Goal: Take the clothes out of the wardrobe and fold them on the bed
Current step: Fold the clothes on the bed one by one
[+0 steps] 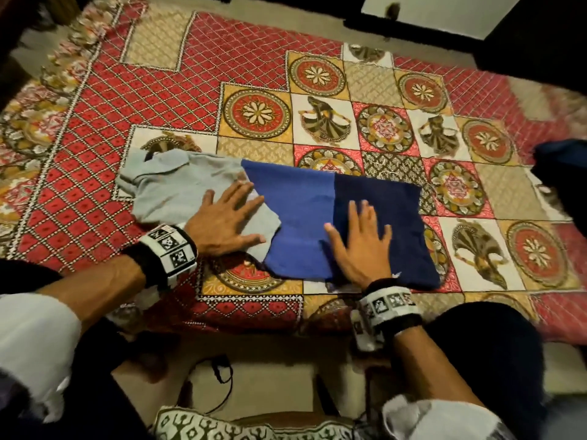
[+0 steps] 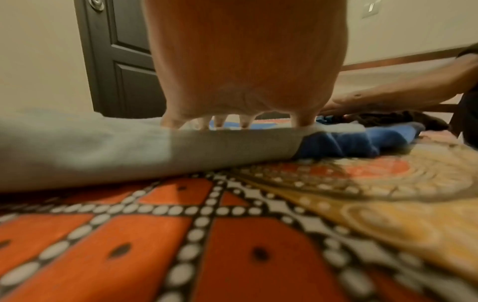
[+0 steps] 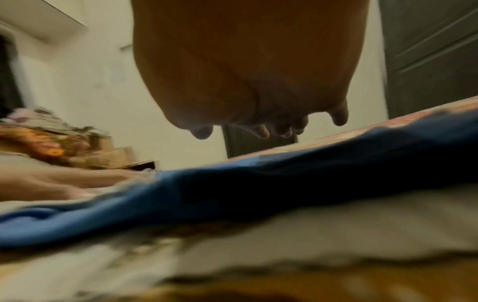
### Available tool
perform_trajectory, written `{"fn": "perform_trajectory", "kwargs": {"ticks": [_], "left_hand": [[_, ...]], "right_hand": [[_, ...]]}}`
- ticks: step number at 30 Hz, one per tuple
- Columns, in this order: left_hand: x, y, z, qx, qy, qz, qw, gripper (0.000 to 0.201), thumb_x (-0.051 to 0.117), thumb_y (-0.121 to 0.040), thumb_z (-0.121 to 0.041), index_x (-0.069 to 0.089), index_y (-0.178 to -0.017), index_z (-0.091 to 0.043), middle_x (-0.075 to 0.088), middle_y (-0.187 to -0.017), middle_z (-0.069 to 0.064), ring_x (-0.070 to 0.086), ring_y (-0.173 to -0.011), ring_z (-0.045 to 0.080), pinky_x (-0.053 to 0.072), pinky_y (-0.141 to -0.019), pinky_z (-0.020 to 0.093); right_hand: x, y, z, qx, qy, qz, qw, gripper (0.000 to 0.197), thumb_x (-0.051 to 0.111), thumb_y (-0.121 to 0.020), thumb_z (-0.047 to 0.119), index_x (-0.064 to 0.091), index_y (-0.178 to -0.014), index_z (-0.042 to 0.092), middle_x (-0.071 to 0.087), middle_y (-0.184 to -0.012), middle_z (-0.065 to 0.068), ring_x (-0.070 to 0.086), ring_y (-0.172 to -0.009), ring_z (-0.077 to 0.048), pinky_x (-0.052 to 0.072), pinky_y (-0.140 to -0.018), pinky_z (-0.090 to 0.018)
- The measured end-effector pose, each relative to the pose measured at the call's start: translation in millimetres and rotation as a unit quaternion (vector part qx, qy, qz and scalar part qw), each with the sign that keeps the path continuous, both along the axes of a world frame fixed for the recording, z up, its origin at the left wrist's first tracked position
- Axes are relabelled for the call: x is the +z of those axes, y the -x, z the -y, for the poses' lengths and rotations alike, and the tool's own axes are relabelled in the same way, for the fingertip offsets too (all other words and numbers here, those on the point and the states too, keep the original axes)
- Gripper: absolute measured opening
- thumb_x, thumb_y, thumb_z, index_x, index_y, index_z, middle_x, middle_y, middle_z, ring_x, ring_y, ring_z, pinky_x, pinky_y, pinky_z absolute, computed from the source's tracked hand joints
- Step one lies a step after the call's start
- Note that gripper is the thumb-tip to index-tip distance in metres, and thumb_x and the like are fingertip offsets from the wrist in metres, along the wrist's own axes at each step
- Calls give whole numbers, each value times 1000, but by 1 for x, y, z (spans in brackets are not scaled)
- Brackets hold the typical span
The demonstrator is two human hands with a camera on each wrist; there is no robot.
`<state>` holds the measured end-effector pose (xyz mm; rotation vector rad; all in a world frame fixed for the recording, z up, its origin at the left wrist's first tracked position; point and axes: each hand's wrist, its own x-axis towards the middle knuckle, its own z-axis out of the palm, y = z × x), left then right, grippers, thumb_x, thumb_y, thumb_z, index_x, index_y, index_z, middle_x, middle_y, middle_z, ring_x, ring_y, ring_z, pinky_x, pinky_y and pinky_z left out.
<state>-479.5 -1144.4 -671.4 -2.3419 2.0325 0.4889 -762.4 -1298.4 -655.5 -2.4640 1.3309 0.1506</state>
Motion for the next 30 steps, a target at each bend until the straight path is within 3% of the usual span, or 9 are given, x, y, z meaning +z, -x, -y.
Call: {"fn": "perform_trajectory", "kwargs": {"ticks": [2, 5, 11, 16, 19, 22, 26, 30], "left_hand": [[-6, -4, 0, 9, -11, -5, 1000, 105, 9, -77, -94, 3, -162, -33, -8, -170, 1, -7, -157, 20, 12, -117, 70], [-7, -8, 0, 9, -7, -10, 1000, 105, 11, -76, -96, 1, -161, -36, -9, -170, -3, -8, -156, 16, 10, -117, 69], [-7, -6, -3, 14, 3, -20, 1000, 102, 13, -78, -94, 1, -161, -36, -11, -170, -4, -8, -156, 16, 9, -117, 68], [-9, -6, -5, 17, 20, -24, 999, 99, 18, -82, -92, -1, -161, -36, -10, -170, -2, -6, -157, 17, 10, -118, 67], [-10, -7, -5, 30, 31, -35, 998, 105, 23, -81, -93, -3, -161, -30, -7, -170, 3, 0, -157, 20, 12, -119, 66], [-12, -9, -4, 37, 30, -34, 998, 112, 22, -78, -96, 0, -161, -24, -5, -170, 4, 3, -157, 21, 15, -119, 65], [-11, -10, -3, 34, 23, -26, 999, 113, 20, -77, -96, 6, -161, -21, -4, -170, 3, 5, -156, 21, 15, -119, 64], [-9, -11, -3, 32, 21, -25, 999, 111, 21, -79, -95, 7, -161, -23, -3, -170, 1, 5, -156, 20, 15, -120, 62]], "right_hand": [[-13, 39, 28, -84, 3, -53, 995, 91, 14, -93, 80, 1, -166, 26, -9, -174, 0, -8, -159, -18, -3, -123, -66], [-28, 68, 40, -106, 18, -64, 992, 86, 16, -96, 78, 1, -166, 28, -8, -173, 3, -7, -159, -15, -2, -122, -68], [-33, 66, 44, -117, 18, -26, 993, 85, 20, -100, 74, 2, -166, 23, -8, -173, 4, -7, -159, -14, -9, -123, -65], [-28, 65, 58, -170, 19, -3, 985, 80, 26, -104, 66, 8, -166, 18, -2, -174, -3, -2, -160, -21, 5, -124, -63], [-25, 69, 65, -206, 52, 24, 977, 71, 33, -107, 52, 20, -163, 12, 17, -171, -11, 21, -155, -32, 18, -119, -60], [-15, 72, 80, -278, 102, 90, 951, 61, 43, -100, 40, 45, -146, 0, 53, -144, -28, 52, -129, -47, 42, -103, -53], [-13, 75, 88, -252, 120, -10, 960, 45, 52, -103, 33, 54, -131, -3, 54, -130, -30, 55, -116, -49, 48, -88, -52], [-16, 82, 86, -271, 127, -19, 954, 43, 47, -106, 40, 53, -129, 4, 62, -121, -28, 63, -105, -49, 49, -82, -50]]}}
